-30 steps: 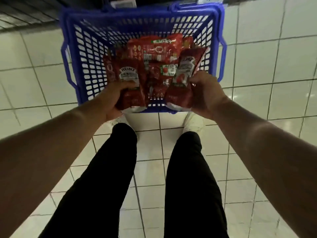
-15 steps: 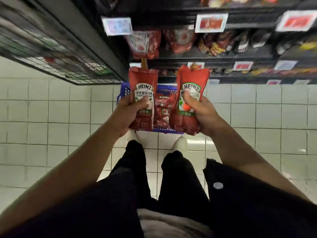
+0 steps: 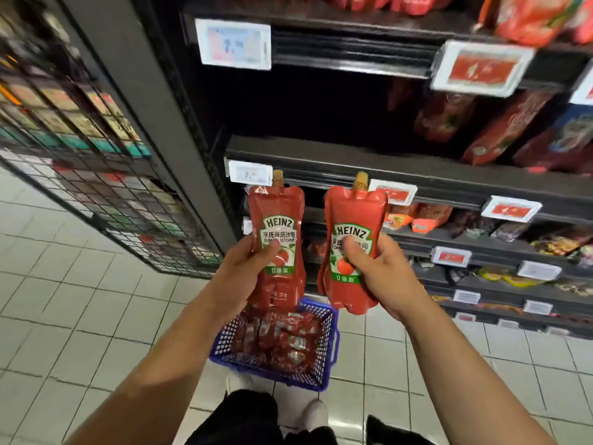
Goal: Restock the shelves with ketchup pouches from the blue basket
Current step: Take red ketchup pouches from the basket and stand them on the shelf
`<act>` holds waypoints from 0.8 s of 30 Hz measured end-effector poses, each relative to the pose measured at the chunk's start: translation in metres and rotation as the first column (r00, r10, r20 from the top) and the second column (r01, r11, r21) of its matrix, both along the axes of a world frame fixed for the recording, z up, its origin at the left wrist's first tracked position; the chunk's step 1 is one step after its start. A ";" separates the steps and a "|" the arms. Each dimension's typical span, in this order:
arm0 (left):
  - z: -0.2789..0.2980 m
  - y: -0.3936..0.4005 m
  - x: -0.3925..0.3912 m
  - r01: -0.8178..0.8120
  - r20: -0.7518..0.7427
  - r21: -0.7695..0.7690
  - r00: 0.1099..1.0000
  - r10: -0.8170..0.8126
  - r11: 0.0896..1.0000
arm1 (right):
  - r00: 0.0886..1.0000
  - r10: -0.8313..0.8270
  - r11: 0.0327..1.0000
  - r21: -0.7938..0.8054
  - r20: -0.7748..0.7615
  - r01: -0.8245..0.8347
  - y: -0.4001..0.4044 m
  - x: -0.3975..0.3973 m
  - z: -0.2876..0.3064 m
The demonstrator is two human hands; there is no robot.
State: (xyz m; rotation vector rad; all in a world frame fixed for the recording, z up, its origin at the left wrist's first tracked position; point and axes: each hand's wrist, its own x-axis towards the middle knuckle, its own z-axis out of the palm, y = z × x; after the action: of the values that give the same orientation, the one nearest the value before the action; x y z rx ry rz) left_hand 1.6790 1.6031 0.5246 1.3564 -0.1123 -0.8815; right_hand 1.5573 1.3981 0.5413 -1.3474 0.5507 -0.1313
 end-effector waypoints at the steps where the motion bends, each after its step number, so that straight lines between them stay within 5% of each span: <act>1: 0.008 0.000 0.008 0.009 0.024 -0.012 1.000 -0.008 1.000 | 1.000 -0.006 1.000 -0.007 0.009 0.006 -0.002 0.007 0.008; 7: 0.037 -0.009 0.060 0.042 0.138 -0.050 0.990 -0.034 0.998 | 0.994 -0.068 0.995 -0.070 0.080 0.074 -0.007 0.054 0.043; 17: 0.023 -0.046 0.104 0.032 0.375 0.122 0.924 -0.076 0.992 | 0.994 0.031 0.987 -0.158 0.105 -0.014 -0.041 0.101 0.025; 24: 0.005 -0.093 0.137 -0.037 0.472 -0.125 0.876 0.093 0.991 | 0.971 0.076 0.993 -0.102 0.228 -0.054 -0.098 0.146 0.009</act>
State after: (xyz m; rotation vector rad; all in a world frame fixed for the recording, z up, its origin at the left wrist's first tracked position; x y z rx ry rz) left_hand 1.8160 1.5102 0.5296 1.4390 -0.4898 -0.4581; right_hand 1.7029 1.3000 0.5505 -1.4183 0.3060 -0.2608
